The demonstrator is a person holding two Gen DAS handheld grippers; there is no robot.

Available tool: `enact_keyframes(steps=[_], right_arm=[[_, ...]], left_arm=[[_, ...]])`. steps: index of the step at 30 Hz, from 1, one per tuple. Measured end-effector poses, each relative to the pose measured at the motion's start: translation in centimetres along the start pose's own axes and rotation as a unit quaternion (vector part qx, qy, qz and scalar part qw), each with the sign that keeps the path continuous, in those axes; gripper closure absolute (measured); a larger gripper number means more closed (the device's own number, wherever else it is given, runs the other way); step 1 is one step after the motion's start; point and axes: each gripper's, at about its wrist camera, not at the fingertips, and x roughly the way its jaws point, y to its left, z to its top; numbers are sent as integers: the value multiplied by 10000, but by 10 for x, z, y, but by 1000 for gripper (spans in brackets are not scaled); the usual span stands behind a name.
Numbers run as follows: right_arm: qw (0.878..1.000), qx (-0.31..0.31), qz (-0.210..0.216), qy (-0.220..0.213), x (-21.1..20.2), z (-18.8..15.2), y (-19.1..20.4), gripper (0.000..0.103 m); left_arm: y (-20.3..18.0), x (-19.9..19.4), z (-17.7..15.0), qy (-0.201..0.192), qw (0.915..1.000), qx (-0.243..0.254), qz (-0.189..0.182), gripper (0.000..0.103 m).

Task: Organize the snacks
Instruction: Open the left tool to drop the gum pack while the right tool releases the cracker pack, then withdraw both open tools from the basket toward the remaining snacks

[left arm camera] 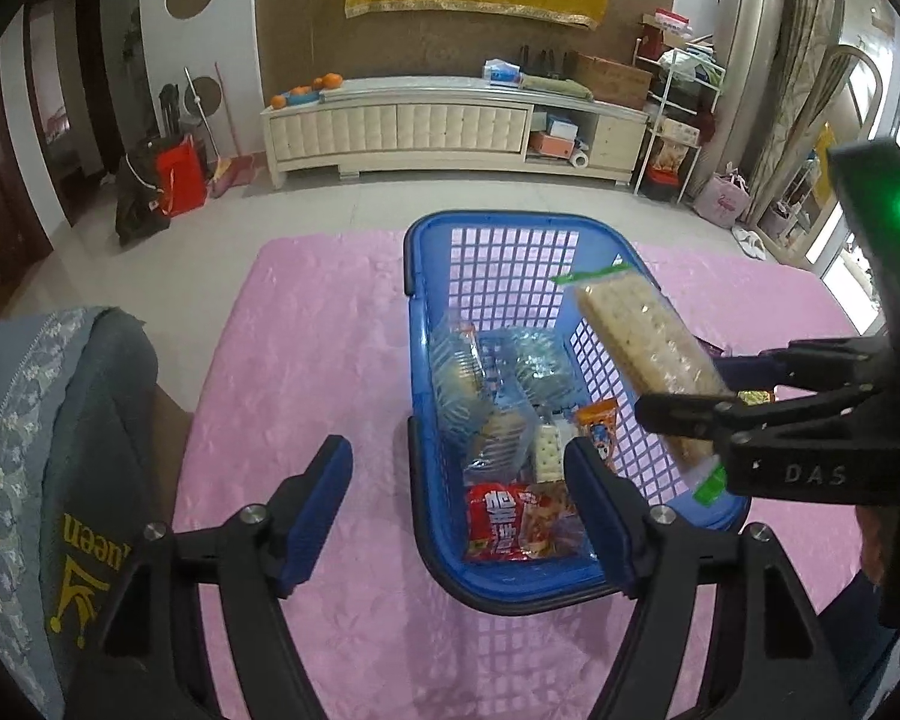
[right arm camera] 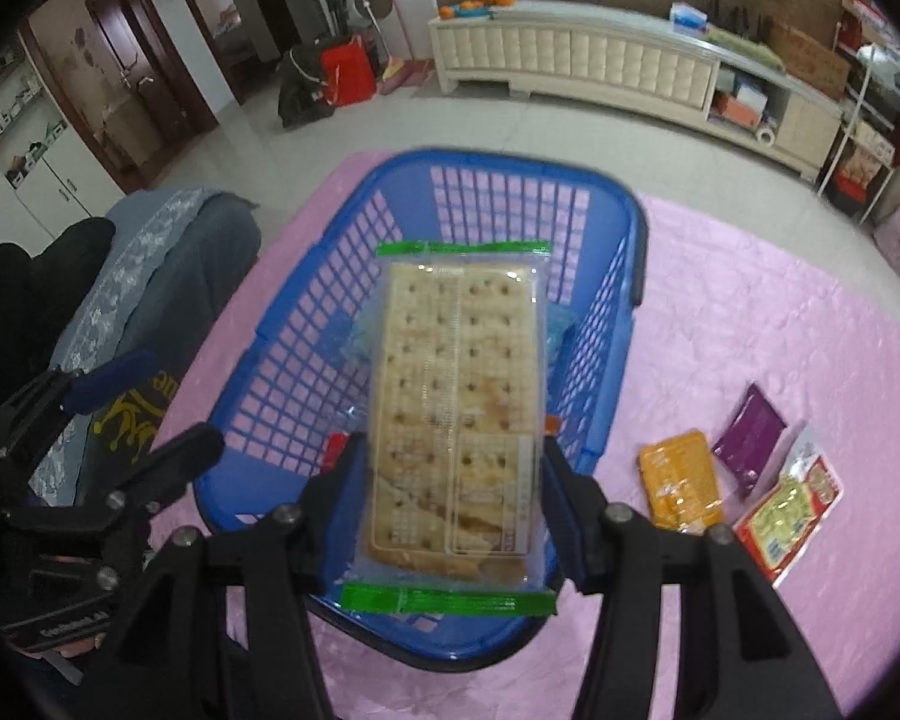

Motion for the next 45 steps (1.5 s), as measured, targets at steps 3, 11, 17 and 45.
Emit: enact_keyframes(steps=[3,11,17,45], right_arm=[[9999,-28,-106,4,4,-1,2,44],[9998,-106,-159,-45,5,-3,5,21],[9986,-266,-330,-330,-18,-11,14,6],[9939,116,-549,-952,-134,-75,-73,6]], left_arm=[[3,1,-2,34,10000,-57,7,32],[5,-11,-8,-28,10000,-93,-6,32],[-2,-22,-12,-60,10000,-39,39,32],[-135,-73,1,-490,9936,991,-251,21]])
